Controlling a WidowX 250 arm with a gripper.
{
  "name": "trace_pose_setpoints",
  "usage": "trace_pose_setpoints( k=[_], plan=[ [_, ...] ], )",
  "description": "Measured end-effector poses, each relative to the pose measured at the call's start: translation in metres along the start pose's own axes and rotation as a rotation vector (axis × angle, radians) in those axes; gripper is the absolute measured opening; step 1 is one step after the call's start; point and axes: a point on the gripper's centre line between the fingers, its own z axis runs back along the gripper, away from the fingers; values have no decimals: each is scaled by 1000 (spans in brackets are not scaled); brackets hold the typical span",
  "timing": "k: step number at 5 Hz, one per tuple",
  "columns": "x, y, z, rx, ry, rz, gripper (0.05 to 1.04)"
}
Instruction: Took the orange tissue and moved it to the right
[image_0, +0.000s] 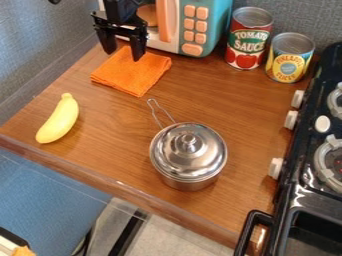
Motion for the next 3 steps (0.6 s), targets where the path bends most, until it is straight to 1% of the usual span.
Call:
trace_pose_setpoints(
  k=[1,3],
  plan=[
    [0,-1,-19,8,35,-8,1000],
    [-3,-5,-34,29,54,3,1001]
  ],
)
